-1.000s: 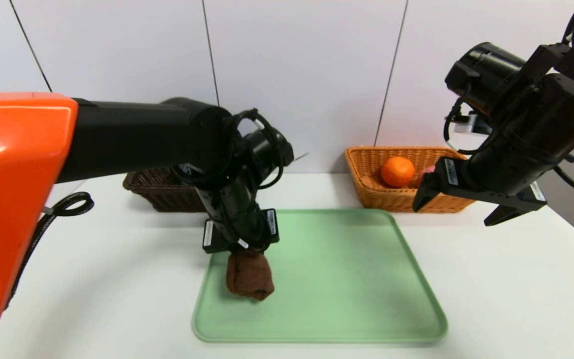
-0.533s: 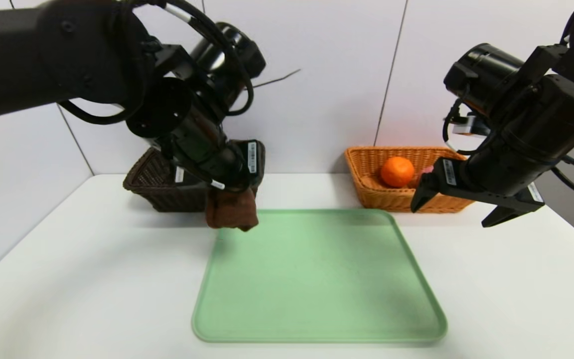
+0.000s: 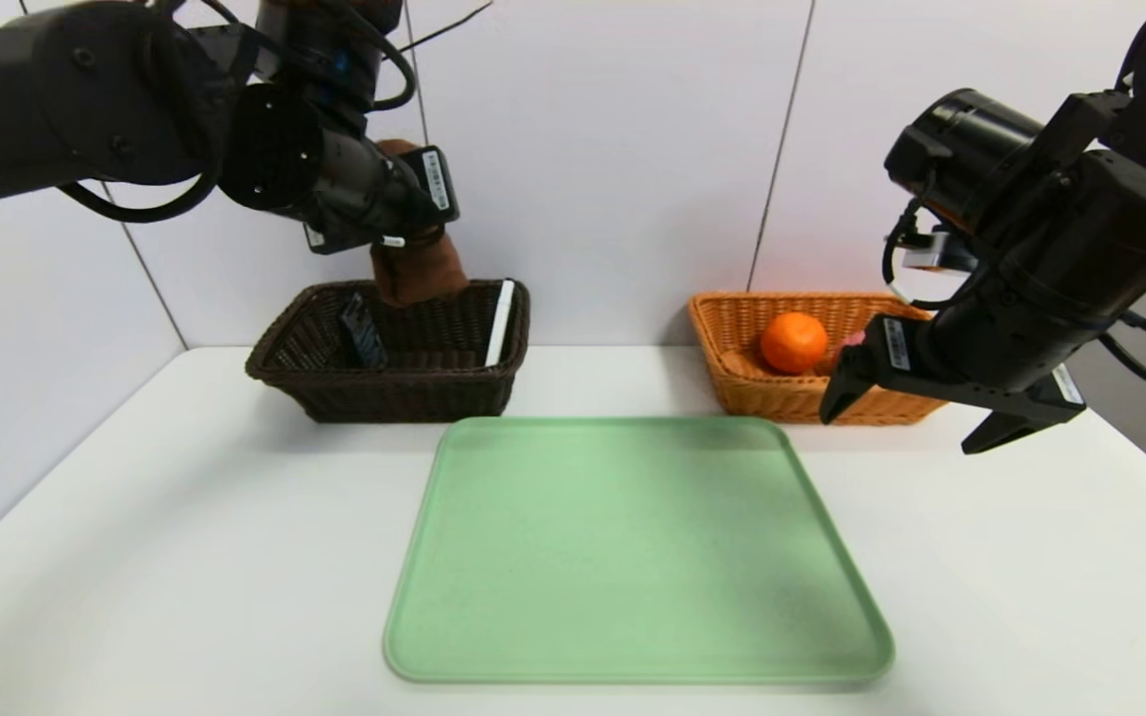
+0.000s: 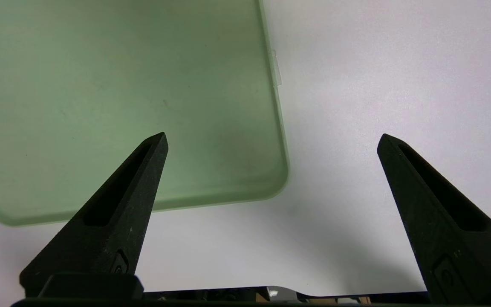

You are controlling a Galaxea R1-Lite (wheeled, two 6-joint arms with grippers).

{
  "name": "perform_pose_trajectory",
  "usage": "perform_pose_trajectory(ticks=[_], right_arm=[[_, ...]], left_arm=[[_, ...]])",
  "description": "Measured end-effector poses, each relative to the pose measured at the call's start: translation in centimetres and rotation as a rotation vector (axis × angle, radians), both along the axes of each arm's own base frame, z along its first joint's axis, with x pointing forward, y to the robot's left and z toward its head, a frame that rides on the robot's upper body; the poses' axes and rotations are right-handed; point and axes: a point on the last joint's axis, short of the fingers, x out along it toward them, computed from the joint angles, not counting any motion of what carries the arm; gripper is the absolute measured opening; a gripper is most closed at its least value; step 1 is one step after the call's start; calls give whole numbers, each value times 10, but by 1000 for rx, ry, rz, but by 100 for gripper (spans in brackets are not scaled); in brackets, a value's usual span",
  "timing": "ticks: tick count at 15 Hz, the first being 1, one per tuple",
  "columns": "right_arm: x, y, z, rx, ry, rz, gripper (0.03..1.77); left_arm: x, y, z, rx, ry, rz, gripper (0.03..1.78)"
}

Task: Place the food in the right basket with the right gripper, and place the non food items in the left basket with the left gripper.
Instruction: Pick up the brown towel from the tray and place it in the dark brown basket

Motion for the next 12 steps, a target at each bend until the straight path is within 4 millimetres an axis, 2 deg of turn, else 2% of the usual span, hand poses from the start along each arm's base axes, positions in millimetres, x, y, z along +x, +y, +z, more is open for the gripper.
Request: perform_pose_trajectory(ticks=[3, 6, 9, 12], right_arm=[[0, 0, 0, 1, 2, 0, 170], [0, 1, 0, 0, 1, 7, 170], [0, 2, 0, -2, 1, 11, 170], [1, 2, -2, -4, 4, 13, 170]], left_arm=[[37, 18, -13, 13, -61, 66, 48], [75, 33, -38, 64, -79, 106, 48], [104, 36, -70, 108, -56, 107, 48], [121, 34, -96, 113, -13, 80, 48]])
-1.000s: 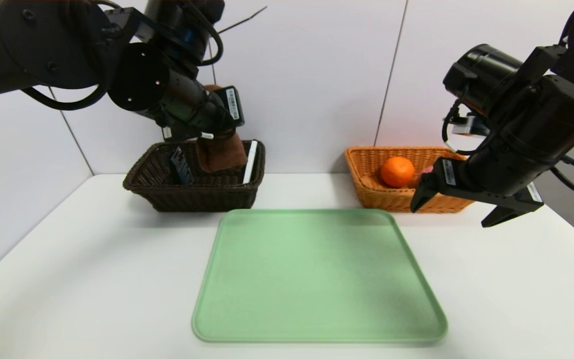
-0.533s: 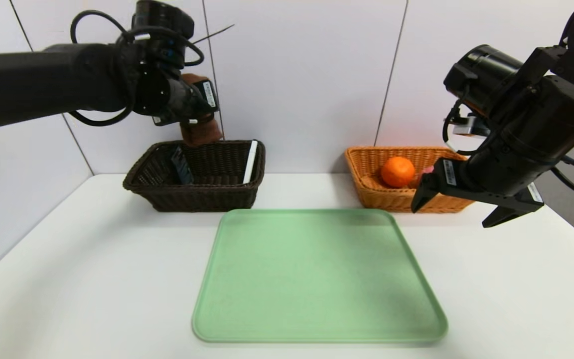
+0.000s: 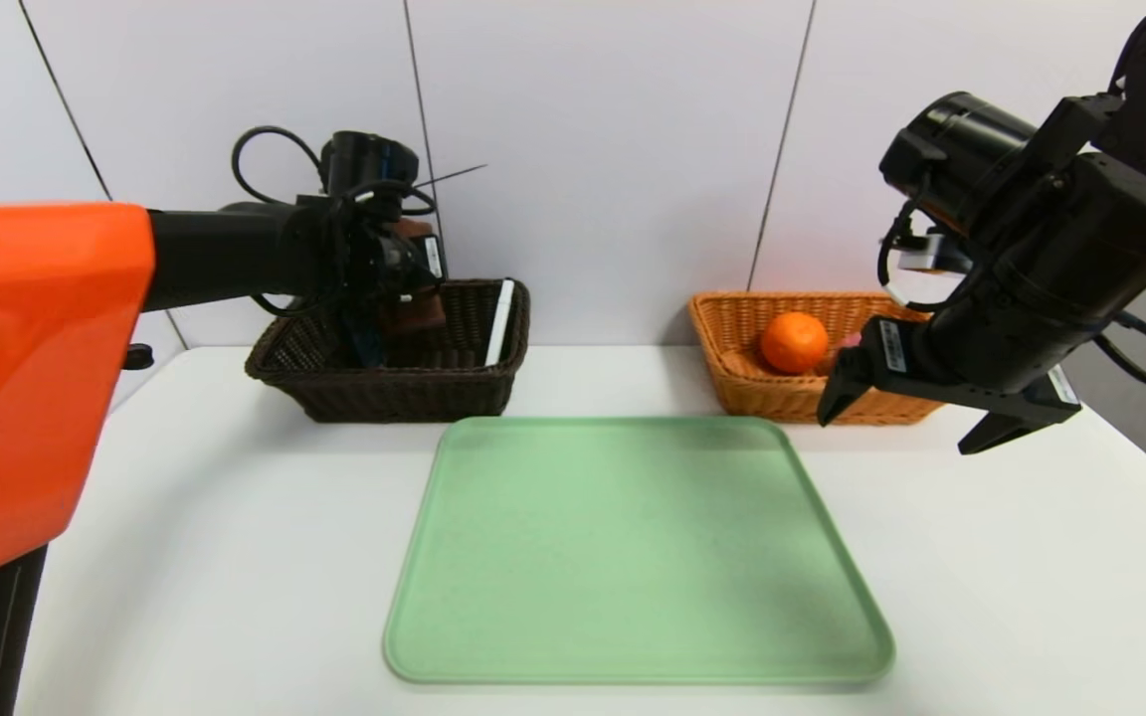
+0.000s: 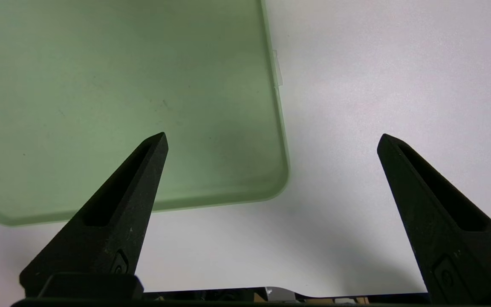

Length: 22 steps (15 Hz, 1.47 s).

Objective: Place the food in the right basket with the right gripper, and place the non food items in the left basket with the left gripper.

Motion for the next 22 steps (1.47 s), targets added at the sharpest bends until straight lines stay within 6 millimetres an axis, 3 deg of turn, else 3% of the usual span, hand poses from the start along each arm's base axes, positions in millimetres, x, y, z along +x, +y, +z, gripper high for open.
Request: perform_pose_trajectory(ticks=[3, 9, 12, 16, 19, 22], right_arm=[[1, 0, -1, -5, 3, 2, 170], [6, 3, -5, -7, 4, 4, 170], [10, 4, -7, -4, -6, 7, 170], [11, 2, -6, -14, -18, 14, 170], [13, 3, 0, -61, -101, 30, 170], [14, 4, 14, -139, -254, 85, 170]], left_arm=[[7, -2, -15, 1, 33, -20, 48], [4, -3, -19, 19, 74, -28, 112], [-13, -3, 10, 40, 36, -56, 131], [-53, 7, 72, 111, -80, -107, 147], [-99, 21, 119, 121, -137, -129, 154], [-157, 40, 140, 125, -49, -149, 159]])
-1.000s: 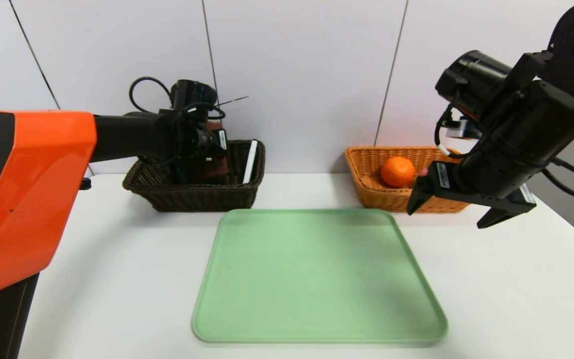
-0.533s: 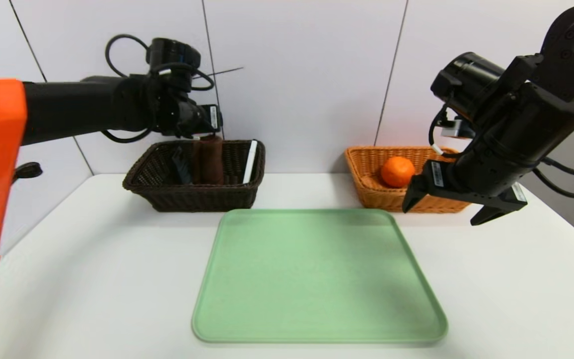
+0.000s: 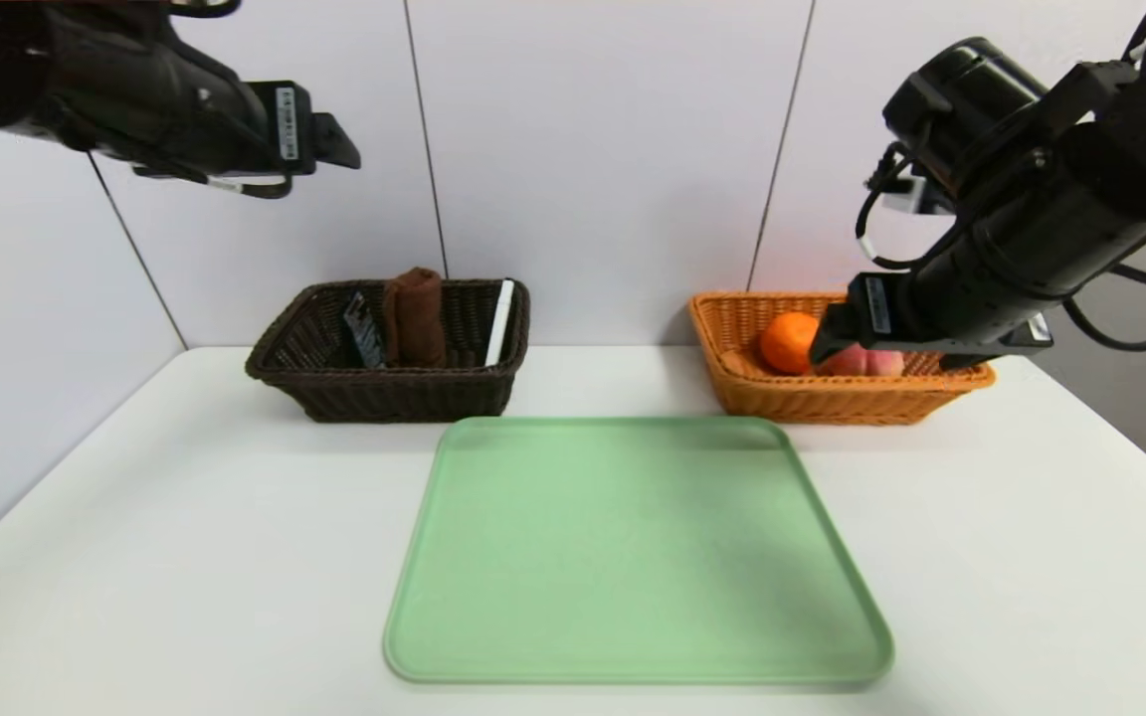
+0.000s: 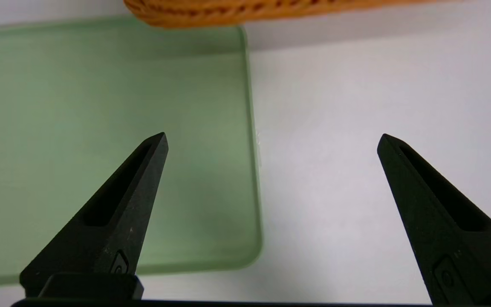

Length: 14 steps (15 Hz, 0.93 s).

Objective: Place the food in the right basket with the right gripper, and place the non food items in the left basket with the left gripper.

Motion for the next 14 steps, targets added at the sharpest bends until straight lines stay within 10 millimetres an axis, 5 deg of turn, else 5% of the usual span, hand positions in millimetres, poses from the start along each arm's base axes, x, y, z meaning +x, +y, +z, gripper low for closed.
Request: perform_pose_trajectory(ticks=[3, 9, 14], right_arm=[[-1, 3, 19, -27, -157, 88, 170], [-34, 0, 50, -82, -280, 233, 170], [-83, -35, 64, -4, -326, 97, 170]], left_arm=[[-55, 20, -4, 16, 89, 3, 163], [-157, 62, -43, 49, 143, 58, 167], [-222, 87, -66, 36, 89, 203, 168]])
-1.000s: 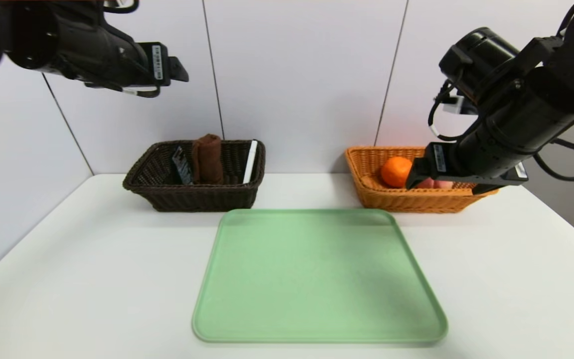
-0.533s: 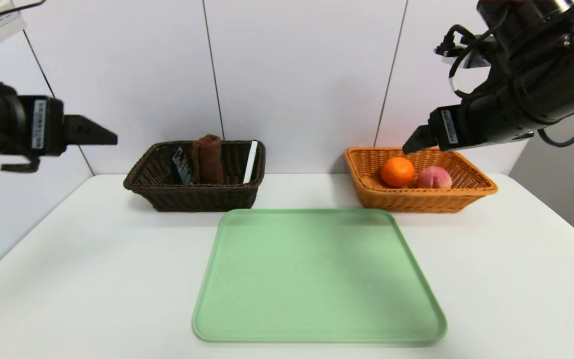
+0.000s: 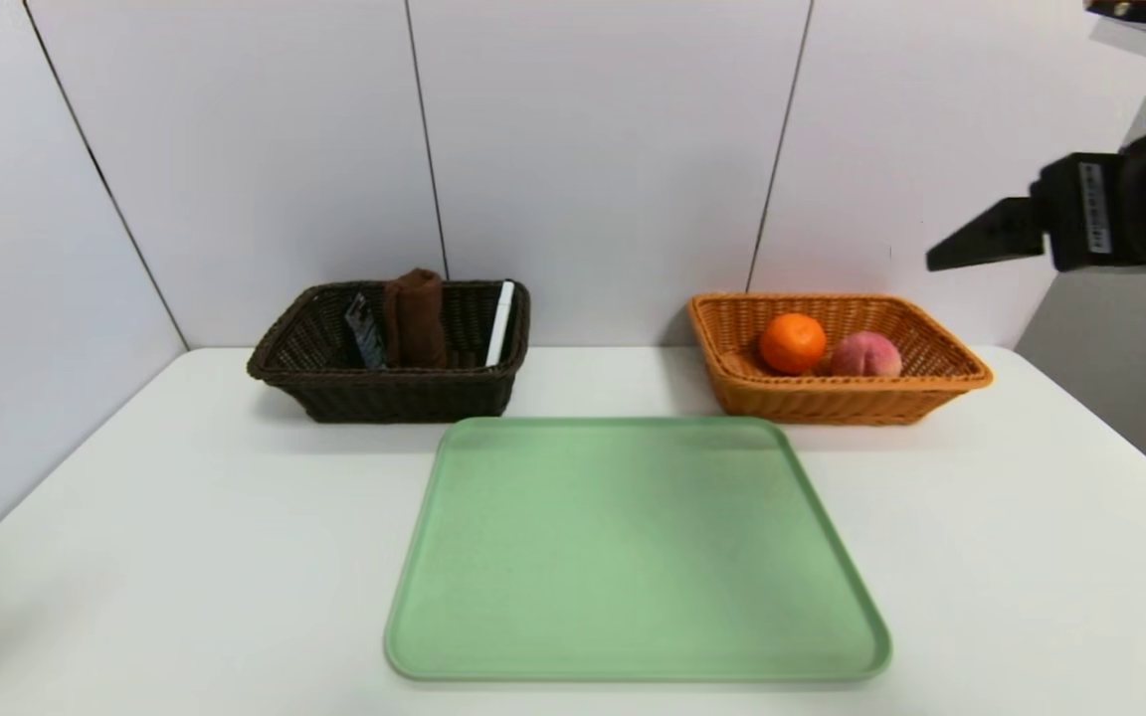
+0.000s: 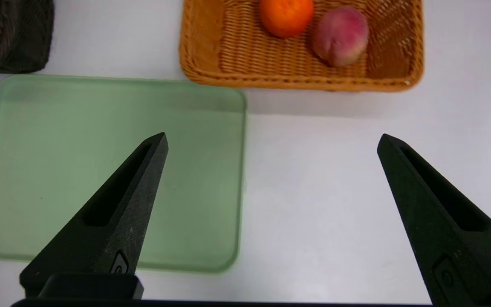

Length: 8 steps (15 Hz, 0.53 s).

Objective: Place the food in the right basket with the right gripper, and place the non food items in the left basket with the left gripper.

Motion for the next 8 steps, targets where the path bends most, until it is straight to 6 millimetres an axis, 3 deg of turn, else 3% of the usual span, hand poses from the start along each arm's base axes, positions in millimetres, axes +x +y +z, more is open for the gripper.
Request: perform_pose_trajectory(ticks=[4, 8], right_arm=[[-55, -42, -25, 3, 16, -113, 170], [-107, -71, -75, 24, -73, -243, 170]], left_arm=[[-52, 6, -40, 15, -28, 35, 169], [-94, 8, -71, 18, -21, 45, 169]])
